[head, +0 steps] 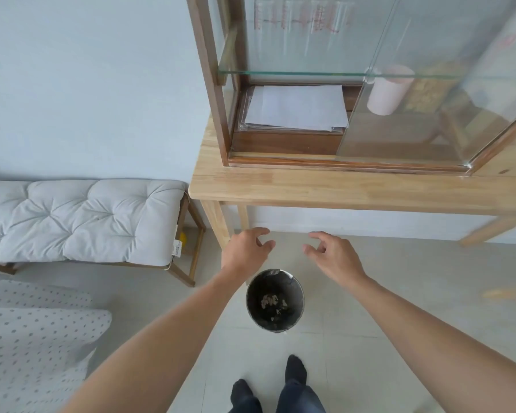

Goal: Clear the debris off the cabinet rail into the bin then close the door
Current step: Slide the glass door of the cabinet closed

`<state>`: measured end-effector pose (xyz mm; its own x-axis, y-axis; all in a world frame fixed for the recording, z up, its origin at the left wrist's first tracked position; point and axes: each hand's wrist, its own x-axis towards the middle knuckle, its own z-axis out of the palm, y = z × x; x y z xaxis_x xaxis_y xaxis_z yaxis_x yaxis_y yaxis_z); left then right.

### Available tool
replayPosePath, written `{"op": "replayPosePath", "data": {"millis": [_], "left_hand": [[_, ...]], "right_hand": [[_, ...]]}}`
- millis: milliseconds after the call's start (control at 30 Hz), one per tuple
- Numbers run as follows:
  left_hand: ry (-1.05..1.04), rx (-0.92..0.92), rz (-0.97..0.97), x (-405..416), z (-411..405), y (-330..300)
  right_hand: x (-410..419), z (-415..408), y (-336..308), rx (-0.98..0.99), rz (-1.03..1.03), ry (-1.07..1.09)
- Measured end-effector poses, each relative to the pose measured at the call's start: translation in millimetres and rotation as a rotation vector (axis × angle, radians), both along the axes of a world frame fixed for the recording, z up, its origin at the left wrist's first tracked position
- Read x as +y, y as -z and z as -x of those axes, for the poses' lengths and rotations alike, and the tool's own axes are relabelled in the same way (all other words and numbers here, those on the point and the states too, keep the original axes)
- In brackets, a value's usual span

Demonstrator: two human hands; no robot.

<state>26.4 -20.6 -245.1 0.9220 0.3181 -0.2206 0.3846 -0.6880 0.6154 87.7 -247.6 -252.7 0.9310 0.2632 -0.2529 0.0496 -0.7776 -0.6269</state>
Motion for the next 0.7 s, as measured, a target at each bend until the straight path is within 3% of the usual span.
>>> {"op": "replayPosePath", "data": {"millis": [333,467,567,700], "left_hand": [[-0.083,-0.323,-0.080,55.1,-32.8,-121.5],[-0.146,-0.459,-0.128,73.1,-44.5,-150.4],[-0.190,-0.418,-0.125,81.9,-53.2,-160.6],[-0.086,-0.384,-0.068,82.5,-62.2,-162.2]], "right_hand": [[2.6,-62.5,-145.8,-0.376,-0.134,0.095],[-11.0,-84.8,-179.5,-0.720,-0.104,0.105],[-33.8,-108.6,-193.8,-1.025,0.084,0.079],[-69.0,-139.7,-209.2,-1.150,0.439,-0.032]]}}
